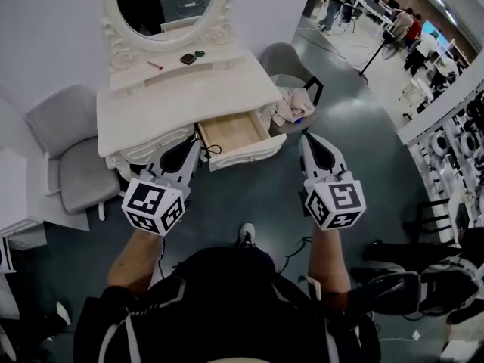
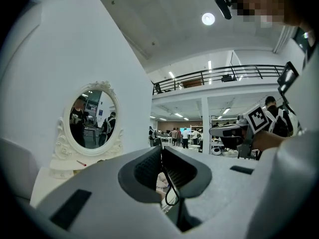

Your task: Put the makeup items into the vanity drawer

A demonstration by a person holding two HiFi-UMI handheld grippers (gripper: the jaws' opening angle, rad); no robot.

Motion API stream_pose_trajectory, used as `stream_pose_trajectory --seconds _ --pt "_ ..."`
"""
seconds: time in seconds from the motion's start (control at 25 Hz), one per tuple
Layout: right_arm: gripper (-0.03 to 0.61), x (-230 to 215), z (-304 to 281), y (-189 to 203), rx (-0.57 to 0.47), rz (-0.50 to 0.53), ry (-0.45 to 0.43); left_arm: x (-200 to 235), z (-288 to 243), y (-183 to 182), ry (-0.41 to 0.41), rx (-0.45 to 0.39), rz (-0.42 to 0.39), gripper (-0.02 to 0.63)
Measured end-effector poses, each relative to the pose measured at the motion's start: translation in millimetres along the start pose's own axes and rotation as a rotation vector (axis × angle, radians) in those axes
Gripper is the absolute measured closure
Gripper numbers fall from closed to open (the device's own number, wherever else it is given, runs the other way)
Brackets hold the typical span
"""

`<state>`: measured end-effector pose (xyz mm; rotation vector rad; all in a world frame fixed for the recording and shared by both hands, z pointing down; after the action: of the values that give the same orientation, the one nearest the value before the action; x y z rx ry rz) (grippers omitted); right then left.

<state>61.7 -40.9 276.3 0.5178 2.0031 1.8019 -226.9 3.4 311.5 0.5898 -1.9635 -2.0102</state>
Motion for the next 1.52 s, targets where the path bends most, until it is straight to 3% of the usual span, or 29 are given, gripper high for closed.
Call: stream_pose_trajectory --seconds 0.32,0.88,1.16,1.52 --pt "0.574 -74 -47 -14 -0.002 0.002 -0.067 -4 -77 1 -0.067 0.010 0.039 0.591" --pt "0.574 -193 -82 -12 -0.026 -0.030 -0.133 -32 -192 -3 -0.090 0.042 -0.010 0.591" --pt "0.574 -221 -110 -2 -0.005 -0.060 -0.143 -25 -237 6 -0.057 0.091 -0.017 0.591" --pt "0.574 -229 -156 -6 0.006 -0.056 -0.059 26 -290 30 0.036 0.103 -0.009 0.591"
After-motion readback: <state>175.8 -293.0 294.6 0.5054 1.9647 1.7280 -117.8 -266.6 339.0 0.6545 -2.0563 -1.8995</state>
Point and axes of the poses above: the fingertips, and each gripper's own axes: z backward along the fingers, x to its left, y out of its underside, the point moved 7 cm from there along z, backward along the fingers, and after that the axes turned 10 degrees about -z, right-handed, at the moved point
